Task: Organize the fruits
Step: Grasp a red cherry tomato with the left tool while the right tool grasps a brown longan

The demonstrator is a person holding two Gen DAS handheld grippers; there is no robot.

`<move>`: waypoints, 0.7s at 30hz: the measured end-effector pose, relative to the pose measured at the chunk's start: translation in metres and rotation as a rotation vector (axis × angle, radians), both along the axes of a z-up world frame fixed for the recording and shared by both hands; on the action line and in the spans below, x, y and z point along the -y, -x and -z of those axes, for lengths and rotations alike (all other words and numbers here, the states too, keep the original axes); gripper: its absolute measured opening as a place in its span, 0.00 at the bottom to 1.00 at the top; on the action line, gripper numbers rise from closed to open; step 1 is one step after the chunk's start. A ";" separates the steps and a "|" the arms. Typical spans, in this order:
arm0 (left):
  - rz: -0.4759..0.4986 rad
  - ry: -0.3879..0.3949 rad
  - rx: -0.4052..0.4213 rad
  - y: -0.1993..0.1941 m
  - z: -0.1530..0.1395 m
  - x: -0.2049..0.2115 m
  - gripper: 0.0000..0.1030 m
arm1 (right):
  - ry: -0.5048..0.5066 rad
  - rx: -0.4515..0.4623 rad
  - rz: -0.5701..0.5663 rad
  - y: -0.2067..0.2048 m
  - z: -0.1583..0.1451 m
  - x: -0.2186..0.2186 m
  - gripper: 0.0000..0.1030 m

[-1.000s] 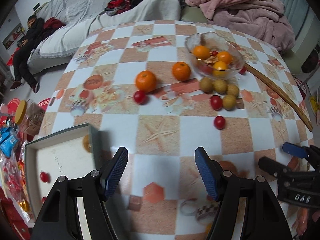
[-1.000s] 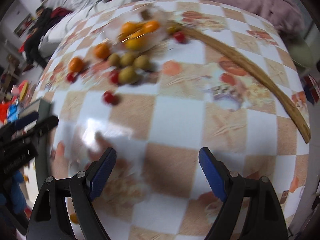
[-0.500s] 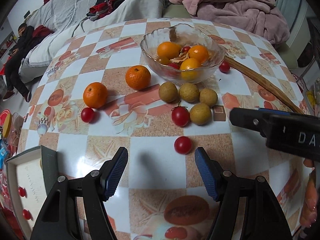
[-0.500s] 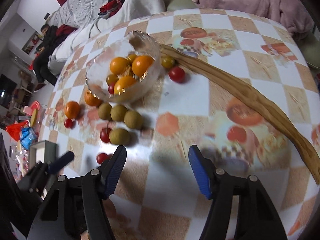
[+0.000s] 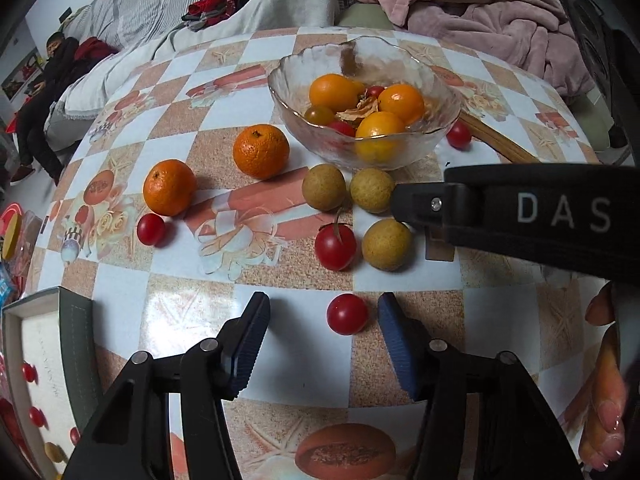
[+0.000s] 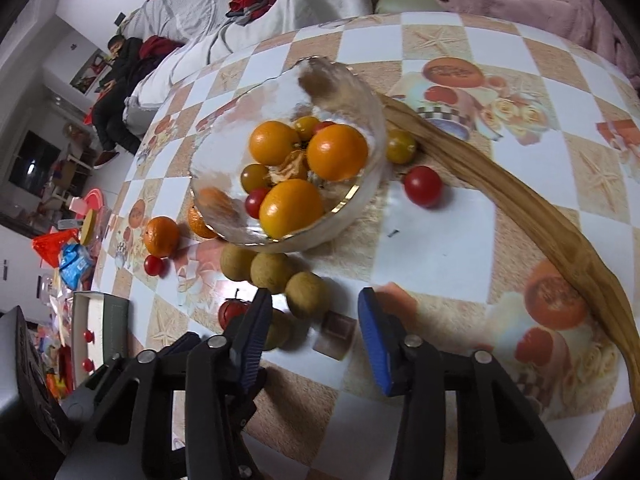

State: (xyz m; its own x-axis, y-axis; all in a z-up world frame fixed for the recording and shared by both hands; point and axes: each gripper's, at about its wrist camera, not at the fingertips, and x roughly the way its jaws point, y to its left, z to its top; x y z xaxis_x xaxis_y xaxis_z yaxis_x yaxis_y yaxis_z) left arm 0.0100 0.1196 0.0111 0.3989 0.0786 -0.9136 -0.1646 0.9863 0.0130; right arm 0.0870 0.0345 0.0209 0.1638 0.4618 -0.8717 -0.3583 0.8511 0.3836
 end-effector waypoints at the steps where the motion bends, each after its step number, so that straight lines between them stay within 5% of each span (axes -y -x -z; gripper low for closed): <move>1: 0.000 0.009 0.002 0.000 0.000 0.000 0.52 | -0.004 -0.009 -0.010 0.000 0.001 -0.002 0.33; 3: 0.005 0.013 0.003 0.000 0.000 0.002 0.48 | -0.018 -0.021 -0.030 0.001 0.003 -0.006 0.26; 9: 0.028 0.036 0.004 -0.001 -0.002 0.007 0.20 | -0.048 -0.028 -0.037 0.003 0.002 0.000 0.26; 21: 0.001 0.087 0.008 0.016 -0.018 -0.001 0.20 | -0.034 0.010 -0.017 0.035 -0.017 0.053 0.26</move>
State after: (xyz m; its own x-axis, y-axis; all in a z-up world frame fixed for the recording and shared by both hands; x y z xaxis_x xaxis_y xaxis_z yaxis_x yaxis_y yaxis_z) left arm -0.0059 0.1201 0.0295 0.4066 -0.0010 -0.9136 -0.1631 0.9839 -0.0737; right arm 0.0521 -0.0188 0.0379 0.1641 0.4939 -0.8539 -0.3762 0.8315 0.4087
